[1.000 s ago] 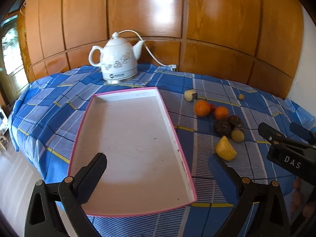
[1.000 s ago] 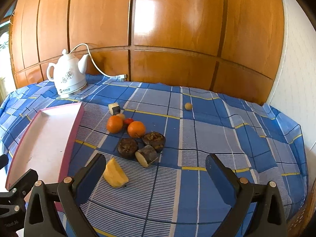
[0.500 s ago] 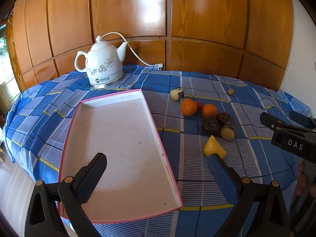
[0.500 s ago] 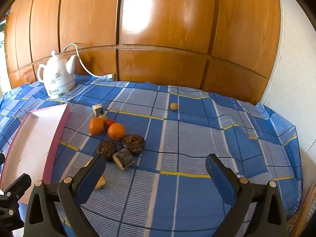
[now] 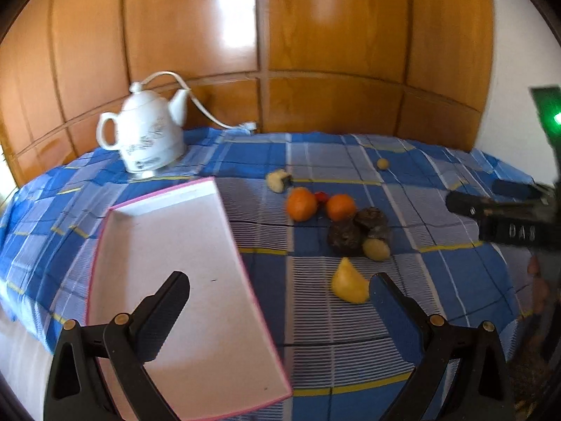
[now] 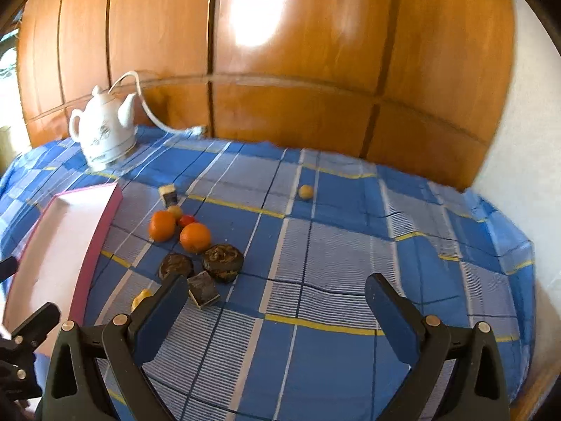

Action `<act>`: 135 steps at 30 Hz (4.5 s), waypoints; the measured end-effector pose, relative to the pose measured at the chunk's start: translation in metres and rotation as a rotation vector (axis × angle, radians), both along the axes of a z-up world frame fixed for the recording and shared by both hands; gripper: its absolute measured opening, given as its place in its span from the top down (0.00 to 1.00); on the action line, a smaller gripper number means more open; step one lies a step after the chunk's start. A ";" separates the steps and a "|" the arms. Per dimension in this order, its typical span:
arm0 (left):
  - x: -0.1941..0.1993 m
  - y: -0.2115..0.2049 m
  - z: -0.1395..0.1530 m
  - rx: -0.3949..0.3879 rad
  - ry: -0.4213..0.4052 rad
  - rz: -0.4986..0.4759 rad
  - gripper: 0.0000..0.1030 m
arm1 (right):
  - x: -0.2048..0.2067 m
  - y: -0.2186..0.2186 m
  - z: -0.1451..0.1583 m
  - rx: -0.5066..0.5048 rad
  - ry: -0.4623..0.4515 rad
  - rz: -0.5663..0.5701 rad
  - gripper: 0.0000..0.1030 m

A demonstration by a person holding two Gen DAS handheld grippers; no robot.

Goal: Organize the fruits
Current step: 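Grasp the yellow mango slice with the left tool, then release the mango slice in the tray with left tool while right tool grasps dark cylinder, then carry the dark sliced cylinder into the tray with the right tool and release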

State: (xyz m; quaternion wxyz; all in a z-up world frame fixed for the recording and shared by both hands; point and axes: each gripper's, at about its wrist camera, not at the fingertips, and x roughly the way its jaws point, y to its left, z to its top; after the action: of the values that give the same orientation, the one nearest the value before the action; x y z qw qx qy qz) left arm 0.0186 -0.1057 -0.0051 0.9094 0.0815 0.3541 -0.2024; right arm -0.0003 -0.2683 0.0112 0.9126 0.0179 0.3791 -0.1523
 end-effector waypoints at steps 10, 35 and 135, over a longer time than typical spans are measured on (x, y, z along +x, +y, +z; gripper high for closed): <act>0.027 -0.045 -0.025 0.097 0.122 -0.151 0.18 | 0.021 -0.092 -0.022 0.274 0.089 -0.097 0.05; 0.016 -0.070 -0.033 0.112 0.079 -0.206 0.55 | 0.035 -0.071 -0.040 0.296 0.178 0.018 0.25; 0.006 0.155 -0.006 -0.077 0.019 0.462 0.17 | 0.122 0.203 -0.046 0.284 0.241 0.603 0.73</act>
State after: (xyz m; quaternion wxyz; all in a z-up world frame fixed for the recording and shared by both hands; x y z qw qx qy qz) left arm 0.0247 0.0491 -0.0112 0.9306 -0.0385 0.3640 -0.0028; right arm 0.1219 -0.0651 -0.0348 0.8536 0.0137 0.4898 0.1770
